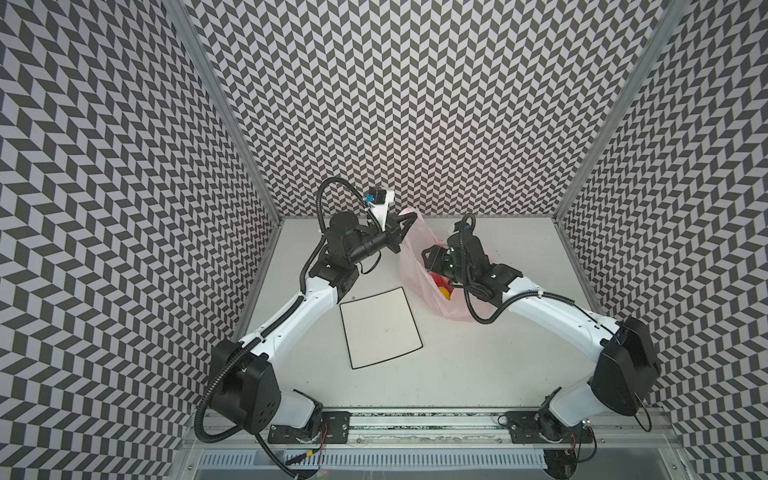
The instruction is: Take the fake fruits out of the plastic bag
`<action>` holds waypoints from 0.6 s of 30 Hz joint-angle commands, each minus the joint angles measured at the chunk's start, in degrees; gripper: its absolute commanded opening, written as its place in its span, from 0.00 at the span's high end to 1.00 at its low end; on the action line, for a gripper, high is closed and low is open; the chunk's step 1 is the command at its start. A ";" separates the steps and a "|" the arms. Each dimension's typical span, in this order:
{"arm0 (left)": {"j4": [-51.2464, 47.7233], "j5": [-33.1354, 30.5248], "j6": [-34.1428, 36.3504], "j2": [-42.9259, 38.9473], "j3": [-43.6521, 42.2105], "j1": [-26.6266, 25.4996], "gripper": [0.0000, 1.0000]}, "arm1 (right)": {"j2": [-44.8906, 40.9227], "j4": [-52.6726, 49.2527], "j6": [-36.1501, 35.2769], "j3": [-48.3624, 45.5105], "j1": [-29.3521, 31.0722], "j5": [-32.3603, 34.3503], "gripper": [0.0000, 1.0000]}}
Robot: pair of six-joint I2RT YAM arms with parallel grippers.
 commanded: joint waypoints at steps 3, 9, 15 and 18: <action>2.08 -3.75 -2.27 -1.71 -1.43 -0.18 1.00 | -1.18 6.69 -5.13 2.98 0.08 4.47 0.78; 5.96 -6.35 -5.59 0.96 0.02 0.19 1.00 | -4.41 7.04 -10.47 6.12 -6.75 -2.58 1.00; 8.93 -6.18 -8.11 7.60 7.34 0.93 1.00 | -6.10 9.21 -11.57 10.78 -16.76 -16.80 1.00; 9.42 -5.71 -8.18 12.43 14.37 1.33 1.00 | -5.07 11.01 -11.83 14.80 -22.04 -22.72 1.00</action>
